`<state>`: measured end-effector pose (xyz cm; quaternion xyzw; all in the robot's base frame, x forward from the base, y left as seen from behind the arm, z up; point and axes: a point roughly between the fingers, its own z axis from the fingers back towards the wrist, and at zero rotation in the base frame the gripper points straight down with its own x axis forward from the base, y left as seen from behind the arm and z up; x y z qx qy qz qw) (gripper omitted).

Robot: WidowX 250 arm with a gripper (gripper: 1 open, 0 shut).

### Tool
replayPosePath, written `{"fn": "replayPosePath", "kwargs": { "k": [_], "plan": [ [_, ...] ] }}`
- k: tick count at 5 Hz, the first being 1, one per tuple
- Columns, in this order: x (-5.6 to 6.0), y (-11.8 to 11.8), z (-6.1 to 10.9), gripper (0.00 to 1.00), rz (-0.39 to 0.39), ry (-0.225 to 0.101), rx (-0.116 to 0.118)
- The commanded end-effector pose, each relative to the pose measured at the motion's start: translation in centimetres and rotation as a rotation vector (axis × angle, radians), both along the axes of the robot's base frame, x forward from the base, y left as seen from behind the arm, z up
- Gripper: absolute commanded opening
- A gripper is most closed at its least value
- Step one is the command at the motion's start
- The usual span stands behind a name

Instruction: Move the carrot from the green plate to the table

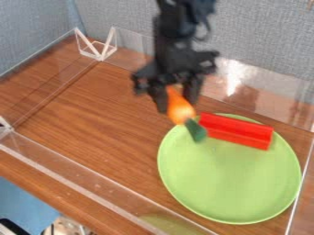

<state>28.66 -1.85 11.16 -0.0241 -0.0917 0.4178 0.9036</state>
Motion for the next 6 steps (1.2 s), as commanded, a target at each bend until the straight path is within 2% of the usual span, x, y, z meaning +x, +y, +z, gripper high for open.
{"fn": "replayPosePath", "kwargs": {
  "k": [1, 2, 3, 4, 5, 6],
  "plan": [
    [1.7, 3.9, 2.3, 0.00, -0.016, -0.088, 0.007],
    [1.6, 6.3, 1.8, 0.00, -0.016, -0.080, 0.014],
    [2.1, 5.8, 1.6, 0.00, -0.043, -0.090, 0.051],
    [2.1, 4.7, 1.2, 0.00, -0.065, -0.079, 0.072],
    [2.6, 4.3, 0.9, 0.00, -0.083, -0.085, 0.100],
    [3.1, 4.8, 0.5, 0.00, -0.067, -0.080, 0.110]
  ]
}}
